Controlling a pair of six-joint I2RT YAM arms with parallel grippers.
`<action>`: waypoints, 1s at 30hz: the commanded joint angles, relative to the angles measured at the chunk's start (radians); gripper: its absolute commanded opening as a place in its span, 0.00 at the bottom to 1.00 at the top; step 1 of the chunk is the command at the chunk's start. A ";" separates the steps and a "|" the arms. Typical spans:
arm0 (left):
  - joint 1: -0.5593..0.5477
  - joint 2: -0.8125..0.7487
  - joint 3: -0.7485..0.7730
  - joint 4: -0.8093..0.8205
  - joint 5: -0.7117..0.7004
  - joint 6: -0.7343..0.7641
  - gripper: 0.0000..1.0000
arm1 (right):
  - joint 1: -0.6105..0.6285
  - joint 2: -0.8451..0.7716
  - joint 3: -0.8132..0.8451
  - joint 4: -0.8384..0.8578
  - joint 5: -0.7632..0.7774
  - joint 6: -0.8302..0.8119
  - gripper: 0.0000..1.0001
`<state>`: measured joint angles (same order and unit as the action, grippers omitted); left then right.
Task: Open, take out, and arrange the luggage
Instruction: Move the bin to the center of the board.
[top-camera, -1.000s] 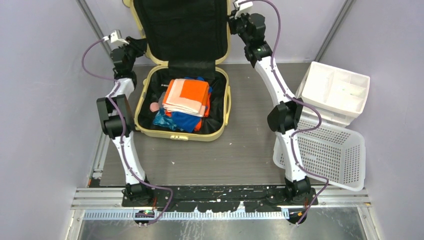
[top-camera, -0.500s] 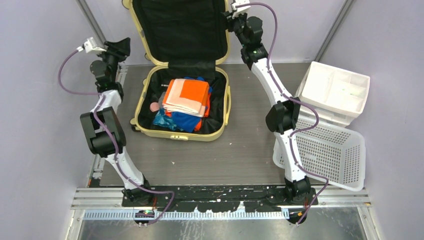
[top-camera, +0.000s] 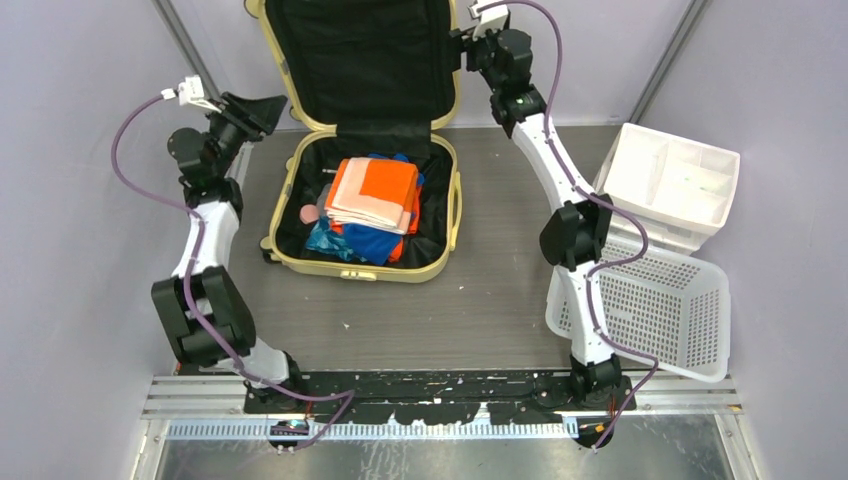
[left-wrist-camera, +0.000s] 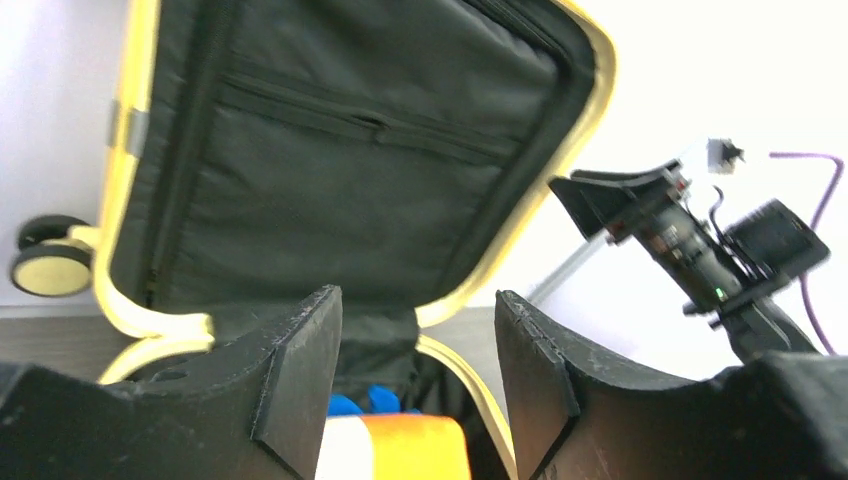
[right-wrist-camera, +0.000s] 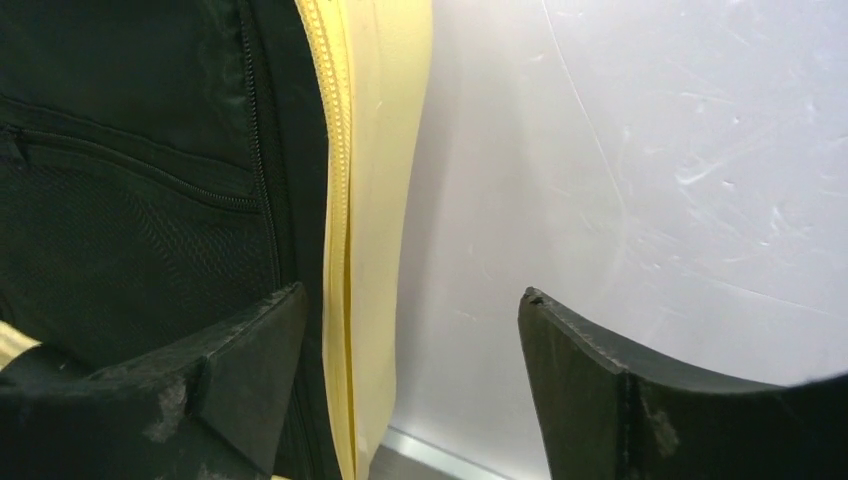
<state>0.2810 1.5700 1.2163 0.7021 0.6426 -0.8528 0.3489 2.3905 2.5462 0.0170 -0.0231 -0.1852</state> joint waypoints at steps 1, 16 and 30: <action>-0.008 -0.140 -0.110 -0.084 0.136 -0.002 0.59 | -0.012 -0.171 -0.060 -0.069 -0.046 0.001 0.89; -0.283 -0.482 -0.140 -1.041 0.143 0.404 0.69 | -0.104 -0.620 -0.401 -0.715 -0.582 -0.168 1.00; -0.600 -0.923 -0.636 -0.404 -0.044 -0.110 1.00 | -0.307 -1.442 -1.352 -0.898 -0.664 -0.196 1.00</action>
<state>-0.3161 0.6617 0.7273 -0.0517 0.6182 -0.6434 0.0944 1.0328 1.3609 -0.9253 -0.6655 -0.4652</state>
